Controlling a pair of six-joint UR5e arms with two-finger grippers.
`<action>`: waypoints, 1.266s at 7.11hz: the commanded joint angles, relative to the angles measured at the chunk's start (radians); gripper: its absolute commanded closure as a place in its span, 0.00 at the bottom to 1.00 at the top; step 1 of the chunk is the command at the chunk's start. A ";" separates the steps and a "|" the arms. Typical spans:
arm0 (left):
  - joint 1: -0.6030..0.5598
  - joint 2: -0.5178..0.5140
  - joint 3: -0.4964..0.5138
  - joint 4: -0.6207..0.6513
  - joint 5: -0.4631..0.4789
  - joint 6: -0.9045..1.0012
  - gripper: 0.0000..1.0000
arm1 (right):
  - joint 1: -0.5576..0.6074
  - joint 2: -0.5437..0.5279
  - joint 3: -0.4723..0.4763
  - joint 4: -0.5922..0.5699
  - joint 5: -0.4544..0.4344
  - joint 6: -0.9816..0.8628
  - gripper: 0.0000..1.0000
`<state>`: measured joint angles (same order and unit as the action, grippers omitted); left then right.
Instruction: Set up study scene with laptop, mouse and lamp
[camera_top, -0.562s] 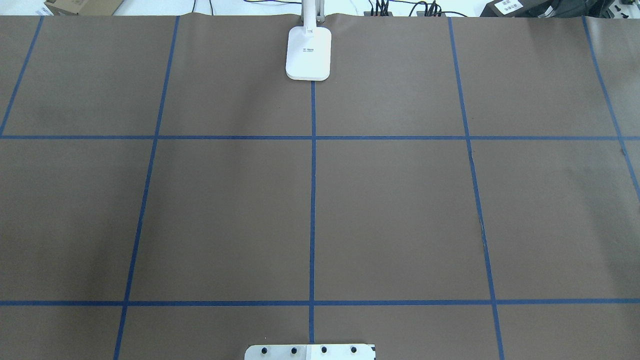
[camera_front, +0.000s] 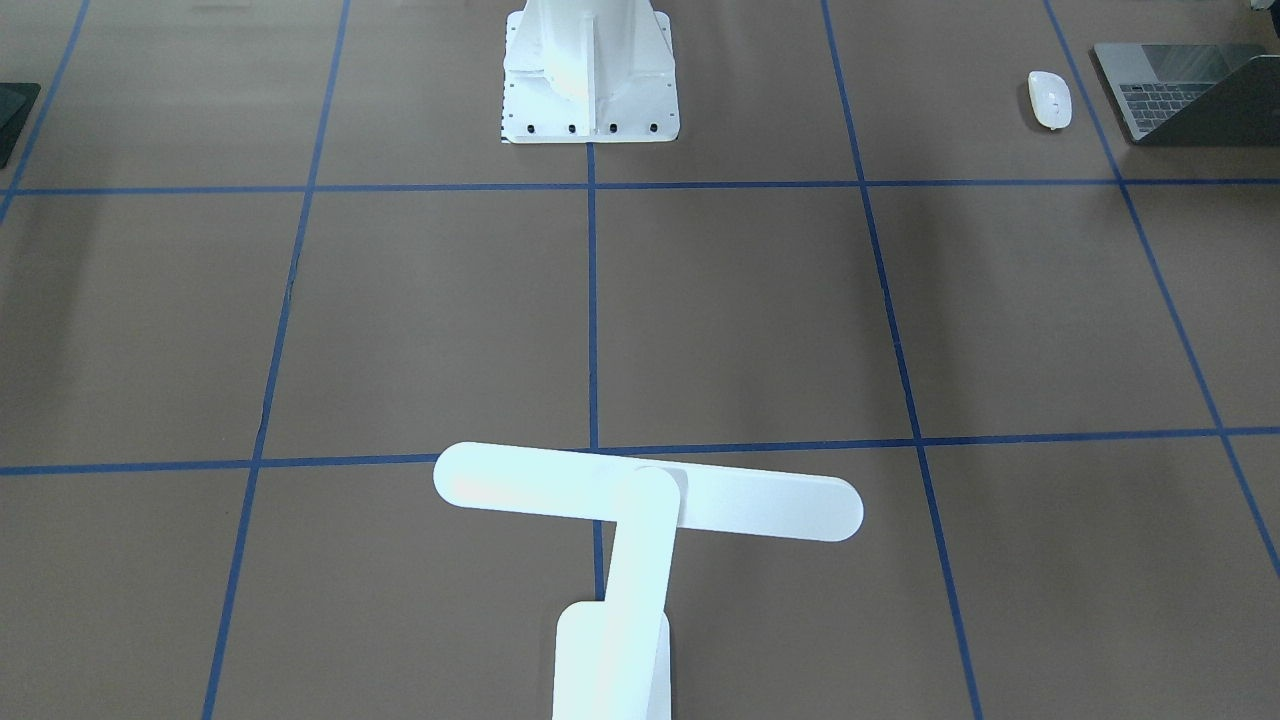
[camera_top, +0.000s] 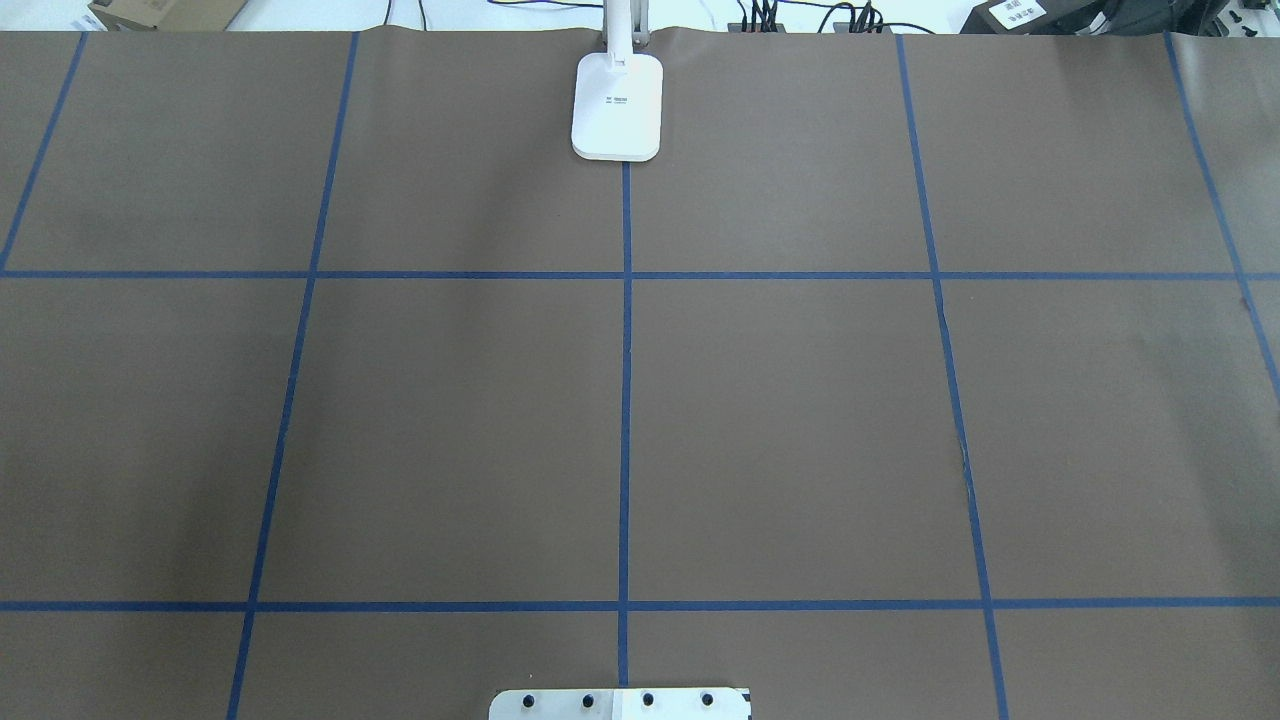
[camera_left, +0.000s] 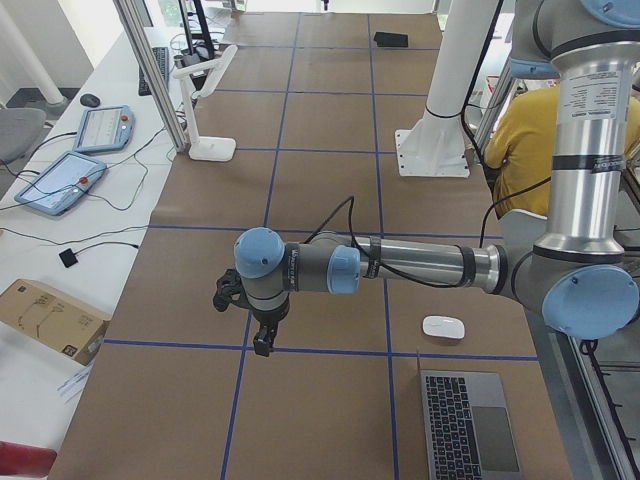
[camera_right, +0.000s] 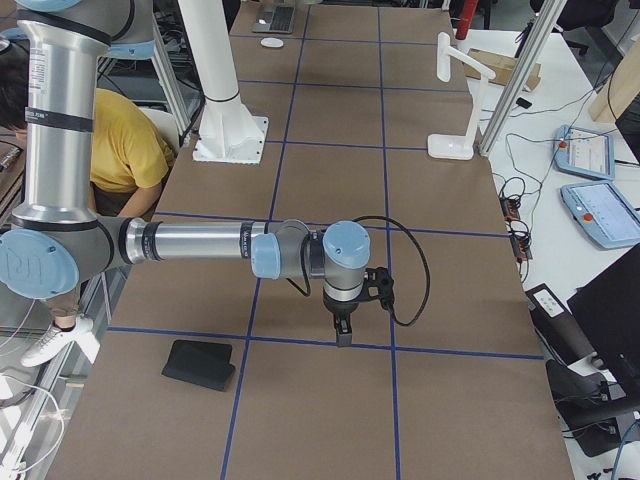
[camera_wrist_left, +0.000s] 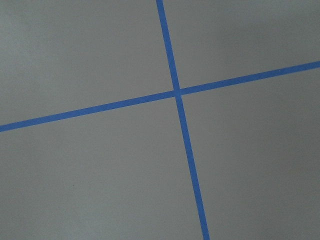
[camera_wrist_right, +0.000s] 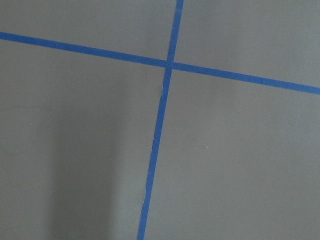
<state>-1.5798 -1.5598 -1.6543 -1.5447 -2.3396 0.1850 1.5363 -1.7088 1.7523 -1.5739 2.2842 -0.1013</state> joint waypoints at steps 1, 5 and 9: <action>0.000 -0.026 -0.001 0.005 0.002 -0.002 0.00 | -0.001 0.000 -0.002 0.002 0.000 0.000 0.00; -0.025 -0.029 0.014 0.002 0.031 -0.007 0.00 | -0.001 0.000 -0.004 0.002 0.000 0.000 0.00; -0.099 -0.045 0.019 0.014 0.043 0.001 0.00 | -0.001 0.000 -0.007 0.002 0.000 0.000 0.00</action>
<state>-1.6443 -1.6074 -1.6315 -1.5394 -2.2932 0.1810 1.5355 -1.7088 1.7468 -1.5724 2.2841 -0.1013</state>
